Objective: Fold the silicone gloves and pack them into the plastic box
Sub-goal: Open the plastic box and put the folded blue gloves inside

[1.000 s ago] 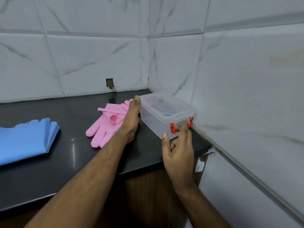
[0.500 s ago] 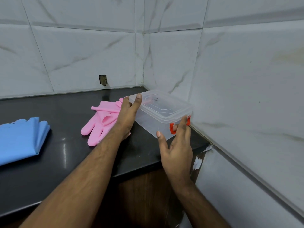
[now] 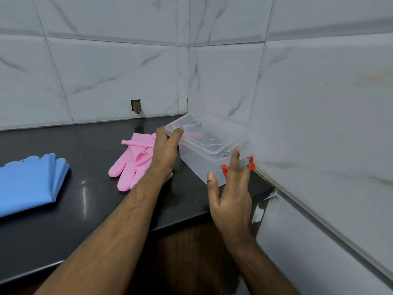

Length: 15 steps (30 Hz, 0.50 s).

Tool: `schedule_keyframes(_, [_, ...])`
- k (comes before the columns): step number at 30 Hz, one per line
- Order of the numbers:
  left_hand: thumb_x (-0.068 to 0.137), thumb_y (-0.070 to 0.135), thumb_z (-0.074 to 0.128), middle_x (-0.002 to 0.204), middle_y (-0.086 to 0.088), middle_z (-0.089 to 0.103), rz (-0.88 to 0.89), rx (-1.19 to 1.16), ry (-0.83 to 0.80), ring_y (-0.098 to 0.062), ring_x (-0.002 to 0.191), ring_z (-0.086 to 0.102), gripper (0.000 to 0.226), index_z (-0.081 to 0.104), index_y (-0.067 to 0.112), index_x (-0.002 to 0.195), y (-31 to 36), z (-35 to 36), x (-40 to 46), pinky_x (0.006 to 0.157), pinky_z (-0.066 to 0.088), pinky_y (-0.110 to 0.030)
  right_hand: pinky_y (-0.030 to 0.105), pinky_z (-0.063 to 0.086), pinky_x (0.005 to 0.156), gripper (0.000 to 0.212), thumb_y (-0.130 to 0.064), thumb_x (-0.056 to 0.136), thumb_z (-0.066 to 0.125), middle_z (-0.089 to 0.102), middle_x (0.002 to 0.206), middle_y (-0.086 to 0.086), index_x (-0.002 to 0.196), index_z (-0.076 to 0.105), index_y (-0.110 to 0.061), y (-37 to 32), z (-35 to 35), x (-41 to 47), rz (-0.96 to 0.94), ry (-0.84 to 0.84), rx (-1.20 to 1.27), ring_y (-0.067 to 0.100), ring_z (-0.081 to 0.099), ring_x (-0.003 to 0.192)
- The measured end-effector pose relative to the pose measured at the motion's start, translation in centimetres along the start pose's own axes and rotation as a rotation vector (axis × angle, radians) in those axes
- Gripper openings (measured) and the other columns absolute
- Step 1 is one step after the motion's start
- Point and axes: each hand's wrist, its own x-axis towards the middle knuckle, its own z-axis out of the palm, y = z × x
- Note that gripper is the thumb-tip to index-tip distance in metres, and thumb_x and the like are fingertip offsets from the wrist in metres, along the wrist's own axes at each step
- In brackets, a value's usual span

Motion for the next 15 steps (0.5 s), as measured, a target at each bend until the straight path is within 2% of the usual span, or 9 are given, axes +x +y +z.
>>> schedule_keyframes(3, [0.079, 0.037, 0.066, 0.103, 0.009, 0.068, 0.056, -0.02, 0.07, 0.002, 0.089, 0.066, 0.03, 0.058, 0.027, 0.106, 0.3, -0.2, 0.0, 0.074, 0.052, -0.019, 0.0, 0.045, 0.075, 0.076, -0.041, 0.099, 0.055, 0.031, 0.139, 0.003, 0.162, 0.016, -0.024, 0.6, 0.1, 0.2, -0.035, 0.039, 0.024, -0.009, 0.048, 0.099])
schedule_keyframes(6, [0.084, 0.025, 0.059, 0.107, 0.003, 0.067, 0.086, -0.063, 0.107, -0.014, 0.1, 0.062, 0.024, 0.059, 0.025, 0.108, 0.9, -0.7, -0.4, 0.088, 0.05, -0.032, 0.005, 0.048, 0.083, 0.074, -0.041, 0.098, 0.056, 0.027, 0.144, 0.007, 0.161, 0.019, -0.029, 0.8, 0.0, 0.2, -0.063, 0.085, 0.035, -0.019, 0.042, 0.115])
schedule_keyframes(9, [0.095, 0.018, 0.053, 0.102, 0.005, 0.065, 0.149, -0.023, 0.14, -0.01, 0.097, 0.06, 0.017, 0.058, 0.017, 0.111, 1.8, -1.1, -1.5, 0.084, 0.046, -0.026, 0.011, 0.05, 0.09, 0.073, -0.037, 0.097, 0.059, 0.025, 0.145, 0.009, 0.16, 0.023, -0.031, 0.8, -0.1, 0.0, -0.089, 0.125, 0.084, -0.014, 0.041, 0.121])
schedule_keyframes(11, [0.098, 0.018, 0.049, 0.096, 0.006, 0.062, 0.206, 0.034, 0.158, -0.005, 0.088, 0.057, 0.012, 0.057, 0.014, 0.105, 2.4, -1.4, -2.5, 0.078, 0.044, -0.02, 0.005, 0.045, 0.094, 0.073, -0.036, 0.097, 0.06, 0.026, 0.142, 0.01, 0.16, 0.023, -0.03, 0.7, -0.2, -0.2, -0.118, 0.137, 0.111, -0.009, 0.042, 0.119])
schedule_keyframes(13, [0.097, 0.013, 0.044, 0.094, -0.002, 0.062, 0.279, 0.125, 0.191, -0.009, 0.086, 0.055, 0.013, 0.055, 0.009, 0.103, 2.8, -1.7, -3.5, 0.075, 0.043, -0.02, 0.003, 0.043, 0.093, 0.072, -0.037, 0.097, 0.06, 0.027, 0.138, 0.011, 0.159, 0.026, -0.025, 0.6, -0.3, -0.5, -0.146, 0.148, 0.133, -0.009, 0.042, 0.117])
schedule_keyframes(15, [0.097, 0.005, 0.04, 0.089, -0.02, 0.061, 0.326, 0.23, 0.214, -0.018, 0.081, 0.052, 0.008, 0.048, 0.006, 0.1, 3.2, -2.2, -4.4, 0.071, 0.04, -0.023, 0.013, 0.053, 0.084, 0.071, -0.039, 0.098, 0.059, 0.029, 0.138, 0.009, 0.158, 0.027, -0.019, 0.4, -0.3, -1.1, -0.143, 0.134, 0.179, -0.001, 0.051, 0.108])
